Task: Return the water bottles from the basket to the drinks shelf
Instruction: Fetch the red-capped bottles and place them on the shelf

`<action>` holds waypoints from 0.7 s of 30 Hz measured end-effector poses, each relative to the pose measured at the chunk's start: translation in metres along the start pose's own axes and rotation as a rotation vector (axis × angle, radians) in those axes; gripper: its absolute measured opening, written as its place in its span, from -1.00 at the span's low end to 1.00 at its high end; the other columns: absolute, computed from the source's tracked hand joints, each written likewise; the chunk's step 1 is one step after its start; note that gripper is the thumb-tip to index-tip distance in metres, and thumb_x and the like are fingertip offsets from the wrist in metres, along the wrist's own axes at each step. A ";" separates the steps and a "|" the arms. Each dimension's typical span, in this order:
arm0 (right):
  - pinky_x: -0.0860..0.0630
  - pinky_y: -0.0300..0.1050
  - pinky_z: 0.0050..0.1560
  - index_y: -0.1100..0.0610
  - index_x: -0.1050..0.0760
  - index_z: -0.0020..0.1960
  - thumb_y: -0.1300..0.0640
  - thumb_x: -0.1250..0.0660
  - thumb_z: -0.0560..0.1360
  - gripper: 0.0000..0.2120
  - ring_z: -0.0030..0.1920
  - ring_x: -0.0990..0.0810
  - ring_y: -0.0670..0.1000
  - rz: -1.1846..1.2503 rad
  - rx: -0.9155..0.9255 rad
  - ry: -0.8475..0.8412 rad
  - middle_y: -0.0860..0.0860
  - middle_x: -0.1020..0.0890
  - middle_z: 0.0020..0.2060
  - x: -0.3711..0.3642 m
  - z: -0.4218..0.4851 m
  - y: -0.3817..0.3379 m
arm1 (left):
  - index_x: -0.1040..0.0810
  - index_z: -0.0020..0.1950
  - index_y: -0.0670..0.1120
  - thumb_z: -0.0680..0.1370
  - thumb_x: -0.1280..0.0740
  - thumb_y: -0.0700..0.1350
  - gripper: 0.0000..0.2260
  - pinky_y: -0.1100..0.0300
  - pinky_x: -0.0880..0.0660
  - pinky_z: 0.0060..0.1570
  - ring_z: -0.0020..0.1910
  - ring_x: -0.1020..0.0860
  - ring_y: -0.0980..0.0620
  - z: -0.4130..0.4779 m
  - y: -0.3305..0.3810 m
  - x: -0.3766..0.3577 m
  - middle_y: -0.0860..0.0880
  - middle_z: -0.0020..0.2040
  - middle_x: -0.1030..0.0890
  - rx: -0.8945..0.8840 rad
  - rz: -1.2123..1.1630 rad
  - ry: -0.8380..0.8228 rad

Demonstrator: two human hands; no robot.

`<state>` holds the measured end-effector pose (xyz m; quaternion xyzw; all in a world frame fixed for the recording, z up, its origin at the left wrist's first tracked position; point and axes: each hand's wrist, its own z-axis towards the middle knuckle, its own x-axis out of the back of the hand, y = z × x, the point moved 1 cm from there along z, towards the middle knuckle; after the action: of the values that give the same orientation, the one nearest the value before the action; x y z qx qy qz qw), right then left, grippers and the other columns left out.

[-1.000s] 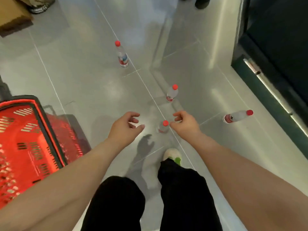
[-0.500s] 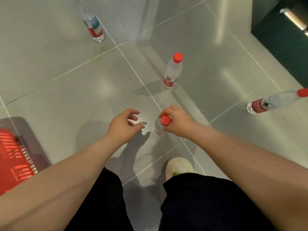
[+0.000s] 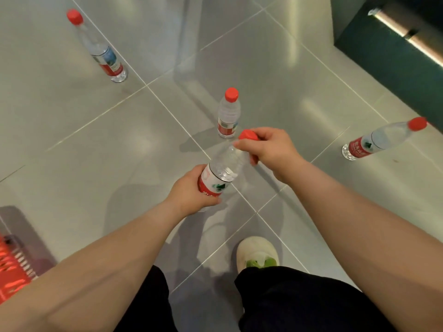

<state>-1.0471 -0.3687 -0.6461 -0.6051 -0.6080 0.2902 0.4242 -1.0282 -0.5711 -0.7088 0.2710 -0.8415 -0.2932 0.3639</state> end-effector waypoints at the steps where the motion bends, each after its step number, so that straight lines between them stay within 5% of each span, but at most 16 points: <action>1: -0.41 -0.21 -0.45 0.11 -0.60 -0.23 0.12 -0.54 0.30 -0.87 -0.52 -0.39 -0.03 0.053 -0.010 0.039 -0.02 -0.46 -0.50 0.002 0.001 0.001 | -0.47 0.25 0.06 0.22 -0.62 -0.11 -0.36 0.14 -0.52 0.02 0.01 -0.61 0.01 0.002 0.002 0.001 0.06 0.03 -0.63 0.006 -0.029 -0.009; 5: -0.49 0.01 -0.06 0.09 -0.49 0.17 -0.07 -0.48 0.36 -0.55 -0.12 -0.56 0.01 0.152 -0.179 0.018 0.05 -0.60 -0.06 0.004 0.003 0.021 | -0.53 0.17 0.04 0.24 -0.62 -0.19 -0.44 0.28 -0.59 -0.22 -0.06 -0.64 0.08 0.009 0.022 -0.004 0.03 -0.02 -0.66 0.029 -0.257 -0.114; 8: -0.44 0.12 0.10 0.02 -0.41 0.25 -0.08 -0.50 0.31 -0.43 0.11 -0.58 0.02 0.142 -0.318 -0.138 -0.03 -0.61 0.12 -0.006 -0.003 0.043 | -0.55 0.15 0.01 0.27 -0.59 -0.25 -0.50 0.27 -0.60 -0.22 -0.08 -0.65 0.07 0.019 0.044 -0.015 -0.04 -0.03 -0.67 0.013 -0.384 -0.117; 12: -0.59 -0.08 -0.23 0.10 -0.50 0.14 0.15 -0.55 0.28 -0.53 -0.12 -0.70 0.05 0.390 -0.261 -0.075 0.03 -0.71 -0.10 -0.003 0.008 0.050 | -0.53 0.25 0.03 0.24 -0.63 -0.22 -0.37 0.25 -0.60 -0.11 -0.05 -0.66 0.09 0.039 0.061 -0.014 -0.01 0.04 -0.66 -0.049 -0.342 -0.245; 14: -0.57 -0.10 -0.26 0.14 -0.48 0.17 0.19 -0.54 0.29 -0.51 -0.12 -0.69 0.10 0.429 -0.264 0.016 0.12 -0.69 -0.05 0.005 0.019 0.053 | -0.54 0.23 0.04 0.25 -0.62 -0.19 -0.41 0.29 -0.56 -0.10 -0.08 -0.66 0.12 0.053 0.059 -0.006 0.01 0.07 -0.65 -0.032 -0.339 -0.266; 17: -0.55 -0.10 -0.22 0.15 -0.43 0.22 0.19 -0.55 0.28 -0.44 -0.10 -0.67 0.08 0.377 -0.283 0.140 0.15 -0.66 0.00 0.023 0.035 0.063 | -0.54 0.11 0.00 0.34 -0.55 -0.28 -0.58 0.29 -0.47 -0.21 -0.20 -0.58 0.08 0.086 0.052 0.007 -0.06 0.08 -0.63 0.056 -0.349 -0.017; 21: -0.55 -0.15 -0.28 0.11 -0.42 0.20 0.16 -0.57 0.24 -0.42 -0.12 -0.68 0.05 0.400 -0.289 0.202 0.10 -0.67 -0.03 0.042 0.052 0.077 | -0.26 0.46 0.03 0.34 -0.56 -0.22 -0.21 0.26 -0.46 -0.19 -0.11 -0.55 0.06 0.136 0.056 0.010 0.00 0.18 -0.48 0.035 -0.246 0.268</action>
<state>-1.0510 -0.3117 -0.7306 -0.7934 -0.4659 0.2166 0.3264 -1.1527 -0.4999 -0.7424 0.4147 -0.7511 -0.2822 0.4293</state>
